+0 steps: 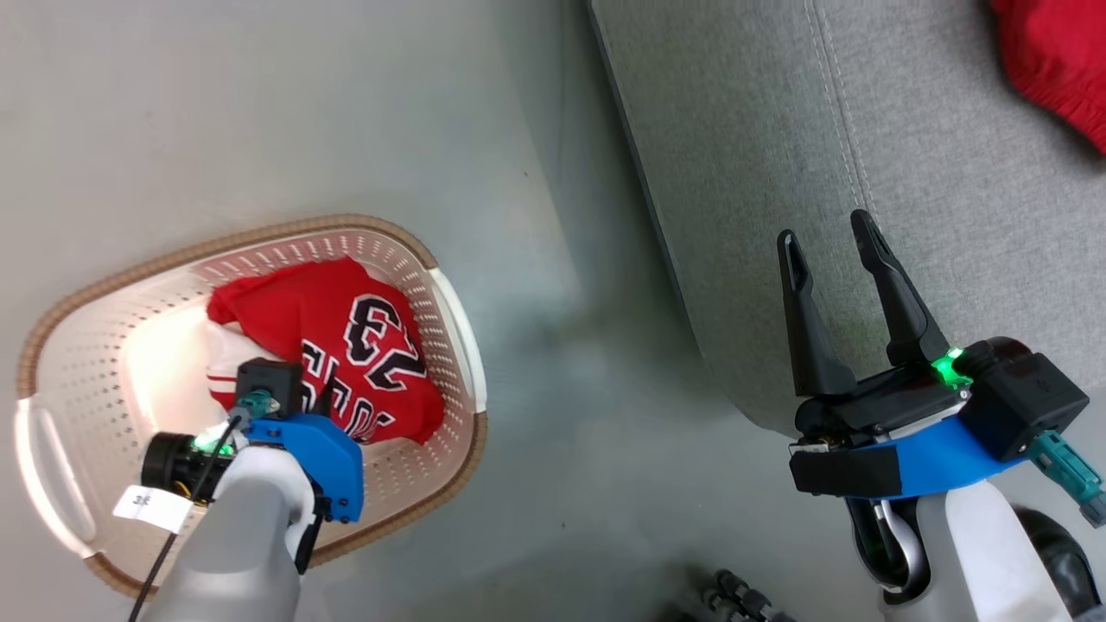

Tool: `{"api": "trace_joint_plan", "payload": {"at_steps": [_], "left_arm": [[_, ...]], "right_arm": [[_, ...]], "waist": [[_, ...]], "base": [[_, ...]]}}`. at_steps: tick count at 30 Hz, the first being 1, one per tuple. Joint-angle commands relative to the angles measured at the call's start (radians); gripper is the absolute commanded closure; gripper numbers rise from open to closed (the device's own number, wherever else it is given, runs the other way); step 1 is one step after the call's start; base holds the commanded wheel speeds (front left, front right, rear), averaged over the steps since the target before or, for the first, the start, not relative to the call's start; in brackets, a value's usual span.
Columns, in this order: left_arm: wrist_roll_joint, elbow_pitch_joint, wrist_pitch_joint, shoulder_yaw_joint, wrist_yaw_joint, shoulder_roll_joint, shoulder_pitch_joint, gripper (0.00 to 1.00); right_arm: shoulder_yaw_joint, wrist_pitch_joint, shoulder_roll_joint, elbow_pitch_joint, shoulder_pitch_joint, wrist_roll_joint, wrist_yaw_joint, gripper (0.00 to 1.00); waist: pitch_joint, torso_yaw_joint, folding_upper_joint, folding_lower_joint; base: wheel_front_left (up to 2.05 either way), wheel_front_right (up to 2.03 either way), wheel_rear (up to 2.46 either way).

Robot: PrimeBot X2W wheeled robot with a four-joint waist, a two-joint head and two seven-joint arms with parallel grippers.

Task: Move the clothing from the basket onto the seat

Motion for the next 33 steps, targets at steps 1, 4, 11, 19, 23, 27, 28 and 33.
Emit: {"api": "trace_joint_plan", "payload": {"at_steps": [1, 4, 11, 19, 23, 27, 28, 33], "left_arm": [[-0.005, 0.002, -0.006, -0.007, -0.004, -0.003, 0.004, 1.00], [-0.014, -0.004, -0.007, -0.013, -0.006, -0.020, 0.020, 1.00], [-0.029, -0.073, -0.008, -0.047, -0.009, -0.052, 0.086, 1.00], [-0.091, -0.191, -0.008, -0.145, -0.006, -0.073, 0.191, 1.00], [-0.124, -0.257, -0.008, -0.202, -0.007, -0.075, 0.245, 1.00], [-0.145, -0.328, -0.008, -0.253, -0.007, -0.076, 0.302, 1.00], [-0.152, -0.347, -0.008, -0.265, -0.007, -0.077, 0.316, 1.00], [-0.160, -0.431, -0.008, -0.304, -0.007, -0.076, 0.382, 1.00]], "right_arm": [[-0.003, -0.004, 0.002, 0.003, -0.006, -0.010, 0.001, 0.00], [-0.006, -0.004, 0.001, 0.008, -0.003, -0.024, 0.001, 0.00], [-0.014, -0.004, 0.001, 0.028, 0.018, -0.063, 0.001, 0.00], [-0.028, -0.004, 0.001, 0.060, 0.055, -0.102, 0.001, 0.00], [-0.034, 0.002, 0.001, 0.075, 0.079, -0.118, 0.001, 0.00], [-0.042, 0.016, 0.001, 0.079, 0.107, -0.126, 0.001, 0.00], [-0.043, 0.022, 0.001, 0.078, 0.113, -0.127, 0.001, 0.00], [-0.059, 0.043, 0.001, 0.073, 0.155, -0.136, 0.001, 0.00]], "waist": [[-0.029, 0.018, 0.0000, 0.0000], [-0.067, 0.038, 0.0000, 0.0000], [-0.180, 0.092, 0.0000, 0.0000], [-0.323, 0.167, 0.0000, 0.0000], [-0.394, 0.205, 0.0000, 0.0000], [-0.463, 0.241, 0.0000, 0.0000], [-0.478, 0.248, 0.0000, 0.0000], [-0.552, 0.290, 0.0000, 0.0000]], "base": [[0.00, 0.00, 0.00], [0.00, 0.00, 0.00], [0.00, 0.00, 0.00], [0.00, 0.00, 0.00], [0.00, 0.00, 0.00], [0.00, 0.00, 0.00], [0.00, 0.00, 0.00], [0.00, 0.00, 0.00]]}}
